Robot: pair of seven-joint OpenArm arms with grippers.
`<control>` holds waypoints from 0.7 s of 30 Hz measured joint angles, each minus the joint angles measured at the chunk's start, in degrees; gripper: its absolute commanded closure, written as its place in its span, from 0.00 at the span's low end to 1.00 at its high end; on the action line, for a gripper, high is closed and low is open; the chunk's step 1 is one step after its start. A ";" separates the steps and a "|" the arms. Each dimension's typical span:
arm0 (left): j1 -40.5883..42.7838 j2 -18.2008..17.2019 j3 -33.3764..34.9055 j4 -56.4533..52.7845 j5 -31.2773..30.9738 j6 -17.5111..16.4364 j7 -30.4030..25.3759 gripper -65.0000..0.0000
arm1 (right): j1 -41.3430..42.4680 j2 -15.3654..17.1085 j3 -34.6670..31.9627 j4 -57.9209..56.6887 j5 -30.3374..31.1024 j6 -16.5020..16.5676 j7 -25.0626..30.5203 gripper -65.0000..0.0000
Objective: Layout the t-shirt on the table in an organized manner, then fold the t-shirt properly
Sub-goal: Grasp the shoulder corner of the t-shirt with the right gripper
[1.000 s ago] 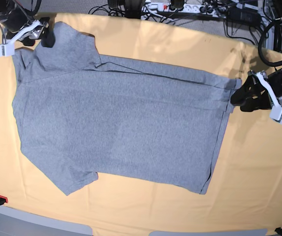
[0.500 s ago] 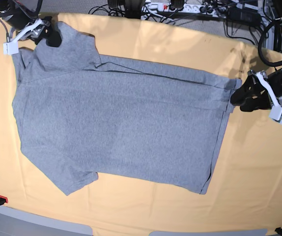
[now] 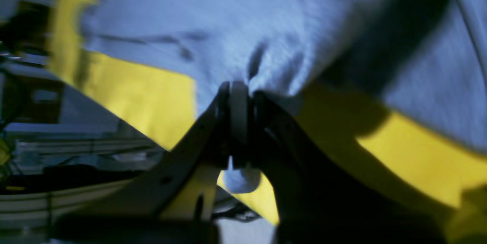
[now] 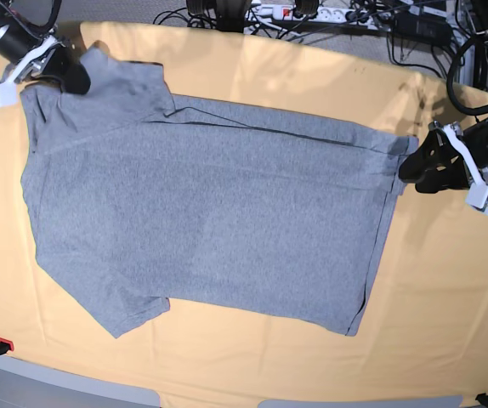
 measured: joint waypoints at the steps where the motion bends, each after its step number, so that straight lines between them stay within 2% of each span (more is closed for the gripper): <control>1: 0.00 0.00 -0.02 0.00 0.00 0.00 0.02 0.52 | 0.17 -0.02 0.00 0.42 -0.07 0.00 -0.07 1.00; 17: 0.00 0.00 0.00 0.00 0.00 0.00 0.02 0.52 | 15.17 0.00 0.00 0.57 -0.76 0.00 -0.55 1.00; 21: 0.00 0.00 -0.02 0.00 0.00 0.02 0.00 0.52 | 17.46 1.16 0.00 0.57 -0.87 0.00 -0.72 1.00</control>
